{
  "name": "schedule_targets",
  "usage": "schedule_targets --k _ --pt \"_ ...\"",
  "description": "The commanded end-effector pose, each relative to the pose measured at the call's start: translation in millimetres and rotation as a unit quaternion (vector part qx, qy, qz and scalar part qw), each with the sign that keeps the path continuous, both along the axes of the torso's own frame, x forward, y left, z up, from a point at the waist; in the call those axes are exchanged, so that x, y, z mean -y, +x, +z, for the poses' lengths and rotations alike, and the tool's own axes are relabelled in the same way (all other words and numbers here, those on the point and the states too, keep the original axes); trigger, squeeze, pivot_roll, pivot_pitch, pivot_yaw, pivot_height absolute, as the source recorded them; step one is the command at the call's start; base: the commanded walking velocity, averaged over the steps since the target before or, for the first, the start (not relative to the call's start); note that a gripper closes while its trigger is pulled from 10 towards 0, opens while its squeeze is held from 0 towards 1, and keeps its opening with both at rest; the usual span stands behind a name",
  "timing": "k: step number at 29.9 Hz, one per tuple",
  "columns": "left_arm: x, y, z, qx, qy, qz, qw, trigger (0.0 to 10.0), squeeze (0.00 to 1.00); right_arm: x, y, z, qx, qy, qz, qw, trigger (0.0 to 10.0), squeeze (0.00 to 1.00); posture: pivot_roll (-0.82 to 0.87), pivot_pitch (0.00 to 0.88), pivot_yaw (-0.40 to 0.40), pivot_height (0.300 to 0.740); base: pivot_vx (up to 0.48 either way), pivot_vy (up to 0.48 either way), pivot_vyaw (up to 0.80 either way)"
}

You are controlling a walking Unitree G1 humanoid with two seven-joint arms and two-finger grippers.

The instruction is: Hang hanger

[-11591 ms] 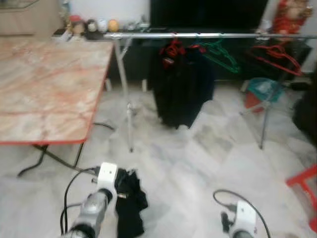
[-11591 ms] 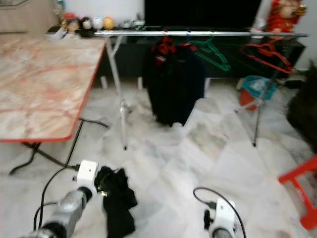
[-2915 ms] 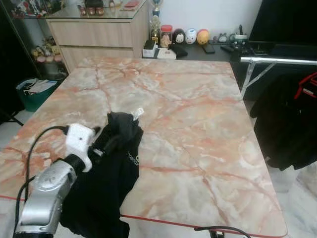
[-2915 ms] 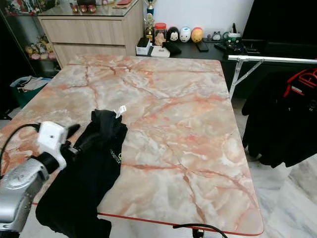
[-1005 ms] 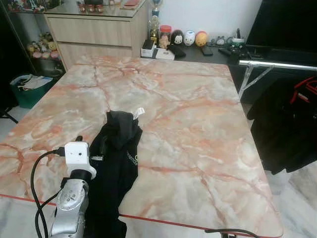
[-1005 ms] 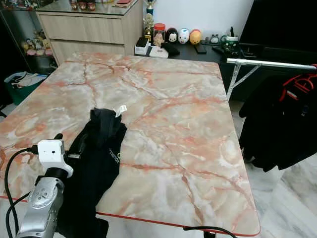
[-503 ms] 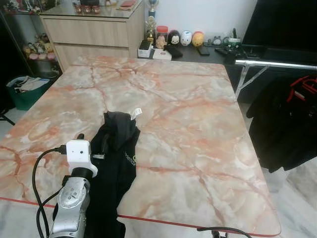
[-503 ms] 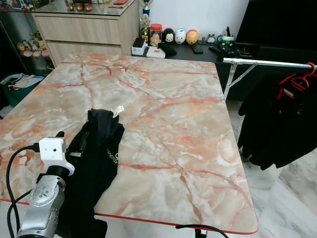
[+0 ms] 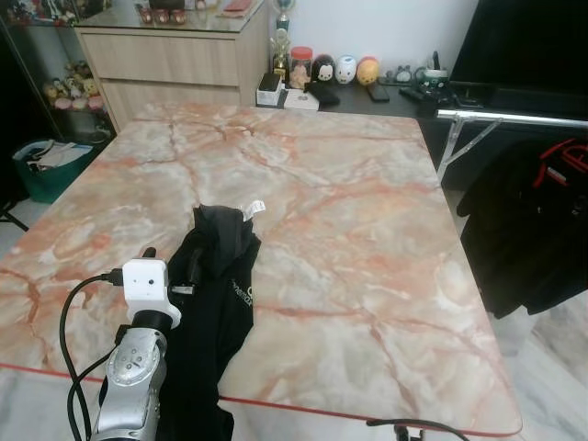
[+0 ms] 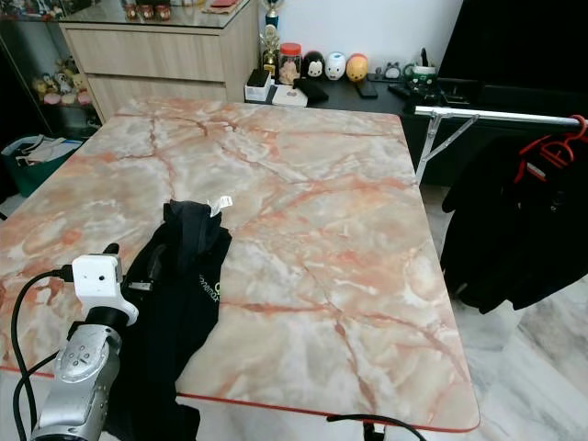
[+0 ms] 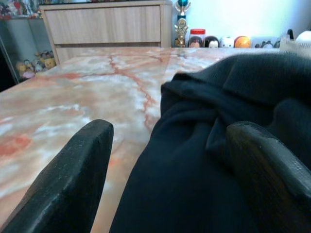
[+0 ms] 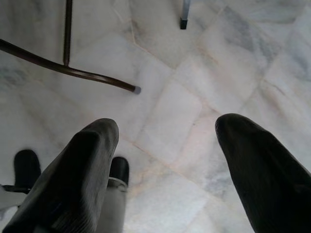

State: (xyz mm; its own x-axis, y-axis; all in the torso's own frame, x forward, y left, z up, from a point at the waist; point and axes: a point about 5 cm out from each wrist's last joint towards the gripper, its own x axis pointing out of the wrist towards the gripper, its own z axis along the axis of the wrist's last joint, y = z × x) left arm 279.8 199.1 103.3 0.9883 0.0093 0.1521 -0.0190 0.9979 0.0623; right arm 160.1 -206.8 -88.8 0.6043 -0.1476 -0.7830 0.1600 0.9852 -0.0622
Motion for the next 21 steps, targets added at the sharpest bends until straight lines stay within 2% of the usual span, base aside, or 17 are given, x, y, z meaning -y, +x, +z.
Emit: schedule_targets --k 1,13,18,21 --pt "-0.8 -0.4 3.6 0.007 0.005 -0.001 1.000 10.0 0.00 0.7 -2.8 -1.2 -0.006 0.004 -0.006 1.000 10.0 0.00 0.13 0.000 -0.031 0.740 -0.247 0.000 0.00" --pt "-3.4 -1.2 3.6 0.006 0.008 0.001 1.000 10.0 0.00 9.7 -19.3 -5.6 -0.020 0.004 -0.011 1.000 10.0 0.00 0.14 0.000 -0.027 0.740 -0.260 0.000 0.00" --pt "-2.7 -1.0 3.7 0.006 0.008 0.001 1.000 10.0 0.00 9.4 -21.1 -6.3 -0.024 0.005 -0.012 1.000 10.0 0.00 0.14 0.000 -0.027 0.740 -0.274 0.000 0.00" --pt "-2.4 -0.9 3.7 0.006 0.008 0.000 1.000 10.0 0.00 5.2 -15.1 -5.3 -0.022 0.006 -0.009 1.000 10.0 0.00 0.14 0.000 -0.027 0.740 -0.270 0.000 0.00"
